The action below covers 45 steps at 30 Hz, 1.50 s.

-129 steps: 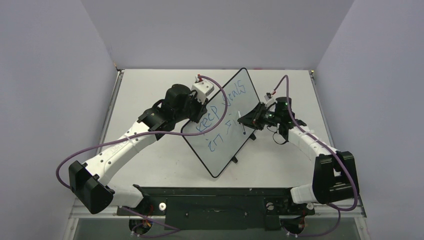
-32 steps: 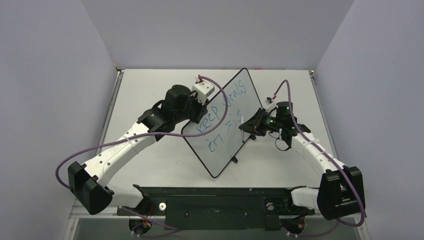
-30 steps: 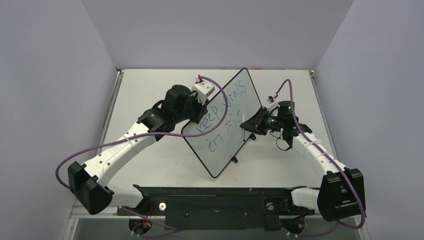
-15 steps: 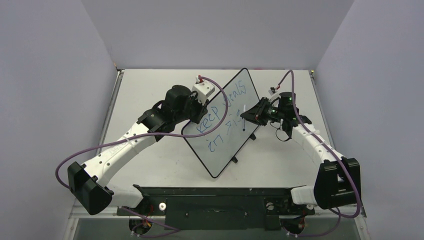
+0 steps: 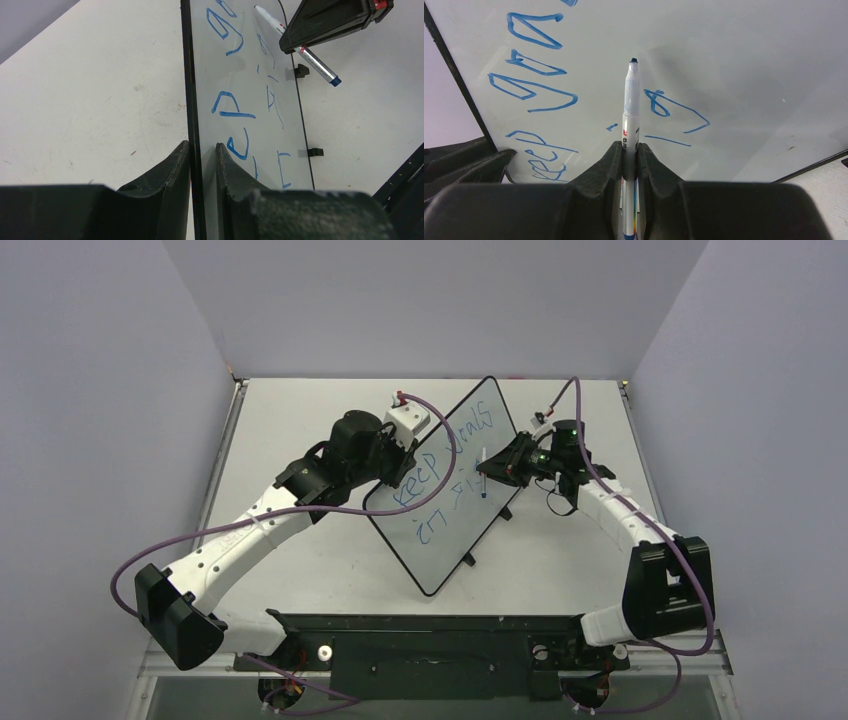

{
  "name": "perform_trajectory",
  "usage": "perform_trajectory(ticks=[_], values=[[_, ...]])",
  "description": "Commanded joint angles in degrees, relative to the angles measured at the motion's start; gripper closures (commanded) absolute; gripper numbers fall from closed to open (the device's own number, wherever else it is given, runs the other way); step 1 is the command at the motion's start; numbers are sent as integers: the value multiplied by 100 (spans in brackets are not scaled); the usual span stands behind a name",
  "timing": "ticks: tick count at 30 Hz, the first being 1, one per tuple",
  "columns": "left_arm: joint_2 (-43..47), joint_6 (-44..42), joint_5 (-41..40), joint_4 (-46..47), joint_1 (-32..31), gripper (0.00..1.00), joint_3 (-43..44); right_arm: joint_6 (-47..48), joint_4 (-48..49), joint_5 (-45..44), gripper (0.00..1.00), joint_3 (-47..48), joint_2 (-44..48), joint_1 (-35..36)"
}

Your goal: Write a sentence on the whiteboard

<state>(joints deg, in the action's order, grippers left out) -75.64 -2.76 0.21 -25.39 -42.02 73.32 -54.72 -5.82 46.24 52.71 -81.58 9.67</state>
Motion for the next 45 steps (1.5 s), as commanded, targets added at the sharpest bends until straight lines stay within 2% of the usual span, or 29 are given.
perform_trajectory(ticks=[1,30,45], values=[[0,-189,348,-587,-193,100,-159,-12,389,148,100,134,-99,-44],[-19,-188,357,-586,-202,100,-146,163,534,228,100,-717,-54,-44],[-22,-187,358,-592,-204,100,-148,85,479,208,100,-229,-86,-43]])
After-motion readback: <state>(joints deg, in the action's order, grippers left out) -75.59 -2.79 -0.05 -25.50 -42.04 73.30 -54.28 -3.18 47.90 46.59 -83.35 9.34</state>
